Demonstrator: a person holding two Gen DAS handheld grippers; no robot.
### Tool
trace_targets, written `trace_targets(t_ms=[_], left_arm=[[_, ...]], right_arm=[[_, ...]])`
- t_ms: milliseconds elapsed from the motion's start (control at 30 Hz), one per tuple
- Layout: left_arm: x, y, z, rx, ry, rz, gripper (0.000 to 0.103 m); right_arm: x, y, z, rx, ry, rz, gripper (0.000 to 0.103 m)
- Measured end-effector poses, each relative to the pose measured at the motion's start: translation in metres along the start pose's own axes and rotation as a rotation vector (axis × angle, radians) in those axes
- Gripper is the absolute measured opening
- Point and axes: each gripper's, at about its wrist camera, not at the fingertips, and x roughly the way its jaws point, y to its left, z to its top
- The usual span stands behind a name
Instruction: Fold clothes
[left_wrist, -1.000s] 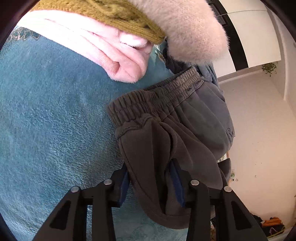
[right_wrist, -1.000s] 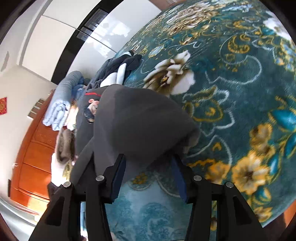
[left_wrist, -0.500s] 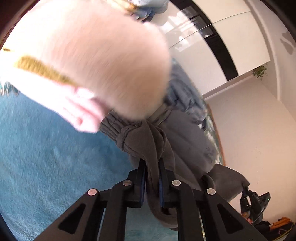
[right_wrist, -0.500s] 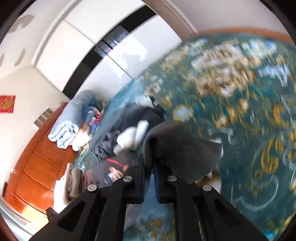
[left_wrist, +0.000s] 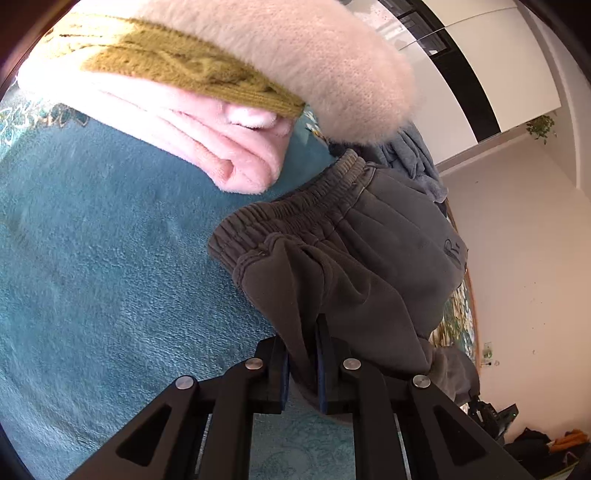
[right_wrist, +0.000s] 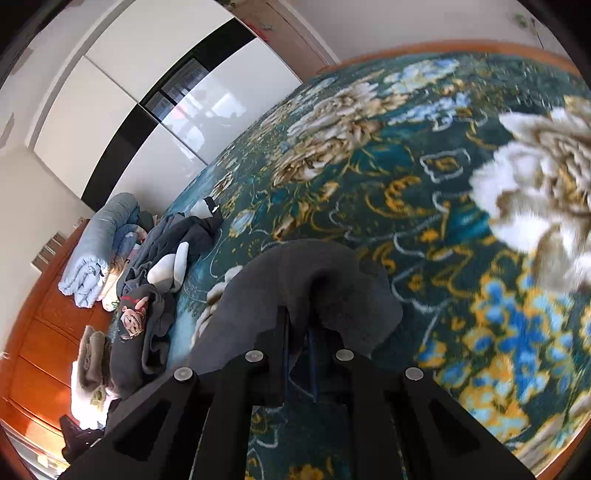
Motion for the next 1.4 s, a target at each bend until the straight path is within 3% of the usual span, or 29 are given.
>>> trace_targets(t_ms=[100,167,300,367,400,467,500,600,733,833,900,1033,1100,1167,1267,1333,1400], left_arm=[[0.005,0.002,-0.007,0.023,-0.004,0.005,0.012],[0.007,0.005,-0.011,0.032,0.0,0.008,0.012],[0.022,0.013,-0.019,0.045,0.005,0.011,0.012],[0.029,0.014,-0.022,0.056,0.005,0.013,0.012],[0.033,0.015,-0.023,0.062,0.003,0.012,0.012],[0.037,0.019,-0.023,0.075,-0.003,0.009,0.012],[0.039,0.021,-0.023,0.082,-0.006,0.007,0.012],[0.048,0.031,-0.028,0.095,-0.007,-0.004,0.012],[0.067,0.043,-0.037,0.113,-0.003,-0.009,0.013],[0.079,0.049,-0.041,0.142,-0.005,-0.007,0.013],[0.079,0.034,-0.037,0.172,-0.011,-0.002,0.013],[0.082,0.034,-0.038,0.198,-0.011,-0.002,0.013],[0.089,0.043,-0.038,0.194,-0.008,-0.009,0.013],[0.092,0.011,-0.037,0.196,-0.012,-0.004,0.013],[0.099,-0.02,-0.035,0.204,-0.025,0.004,0.013],[0.103,-0.022,-0.029,0.208,-0.048,-0.005,0.013],[0.078,-0.04,-0.019,0.229,-0.086,-0.025,0.012]], right_arm=[[-0.014,0.004,-0.003,-0.033,0.016,-0.04,0.019],[-0.023,0.009,-0.003,-0.068,0.017,-0.119,0.037],[-0.05,0.028,0.0,-0.147,-0.038,-0.313,0.045],[-0.052,0.045,0.007,-0.162,-0.034,-0.292,0.046],[-0.043,0.057,0.012,-0.165,-0.007,-0.257,0.048],[-0.015,0.084,0.02,-0.165,0.063,-0.205,0.064],[0.0,0.097,0.024,-0.165,0.099,-0.181,0.066],[0.059,0.139,0.027,-0.203,0.206,-0.236,0.066],[0.136,0.16,0.027,-0.188,0.373,-0.41,0.066],[0.166,0.16,0.026,-0.181,0.428,-0.559,0.066],[0.179,0.157,0.023,-0.181,0.462,-0.656,0.066],[0.189,0.151,0.016,-0.183,0.509,-0.719,0.066],[0.185,0.149,0.016,-0.189,0.513,-0.714,0.061],[0.18,0.148,0.016,-0.195,0.516,-0.709,0.033],[0.172,0.145,0.018,-0.182,0.514,-0.675,0.01],[0.163,0.146,0.026,-0.172,0.484,-0.627,0.009],[0.148,0.151,0.041,-0.162,0.432,-0.559,0.008]])
